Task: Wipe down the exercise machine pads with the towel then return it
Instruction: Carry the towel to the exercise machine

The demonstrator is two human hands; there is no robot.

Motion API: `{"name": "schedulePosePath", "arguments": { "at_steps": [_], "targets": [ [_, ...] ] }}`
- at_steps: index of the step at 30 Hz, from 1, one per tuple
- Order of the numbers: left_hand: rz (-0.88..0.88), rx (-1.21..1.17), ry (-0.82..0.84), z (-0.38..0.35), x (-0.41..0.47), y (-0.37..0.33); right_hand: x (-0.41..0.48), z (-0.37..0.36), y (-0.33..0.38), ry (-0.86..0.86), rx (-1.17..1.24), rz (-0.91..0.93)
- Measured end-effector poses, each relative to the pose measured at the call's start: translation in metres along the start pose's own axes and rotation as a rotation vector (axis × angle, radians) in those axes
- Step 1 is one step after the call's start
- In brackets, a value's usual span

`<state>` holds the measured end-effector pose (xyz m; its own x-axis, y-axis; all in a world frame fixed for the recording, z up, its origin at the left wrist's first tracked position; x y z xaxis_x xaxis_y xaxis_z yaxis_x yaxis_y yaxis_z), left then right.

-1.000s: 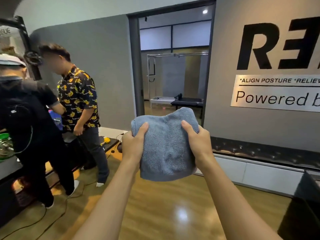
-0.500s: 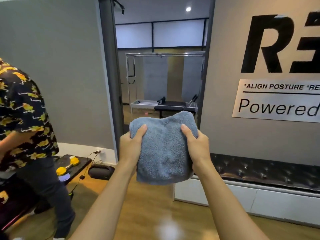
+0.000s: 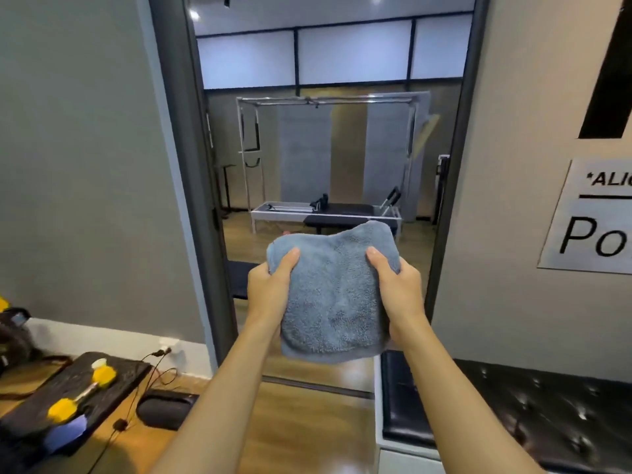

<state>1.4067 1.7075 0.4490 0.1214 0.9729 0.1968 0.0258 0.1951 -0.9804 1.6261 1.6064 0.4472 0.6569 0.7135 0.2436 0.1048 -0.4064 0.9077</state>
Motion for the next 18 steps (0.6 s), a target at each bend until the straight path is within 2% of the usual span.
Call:
{"name": "schedulePosePath", "arguments": {
  "at_steps": [12, 18],
  "targets": [
    [0.044, -0.02, 0.052, -0.091, 0.363, 0.106, 0.325, -0.096, -0.145, -0.072, -0.019, 0.005],
    [0.019, -0.02, 0.133, -0.155, 0.545, 0.126, 0.492, -0.132, -0.195, -0.127, -0.03, 0.0]
  ]
}}
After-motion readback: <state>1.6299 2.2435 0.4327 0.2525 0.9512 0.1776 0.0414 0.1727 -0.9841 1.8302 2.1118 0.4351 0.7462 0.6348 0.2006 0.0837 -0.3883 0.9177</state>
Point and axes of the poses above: each hand's wrist, its own x-axis towards the middle knuckle, its own z-axis out of the back of the hand, y = z × x, the point moved 10 cm from there along x, towards the middle knuckle, and after that the axes turned 11 degrees about x, right-handed, at the moved point
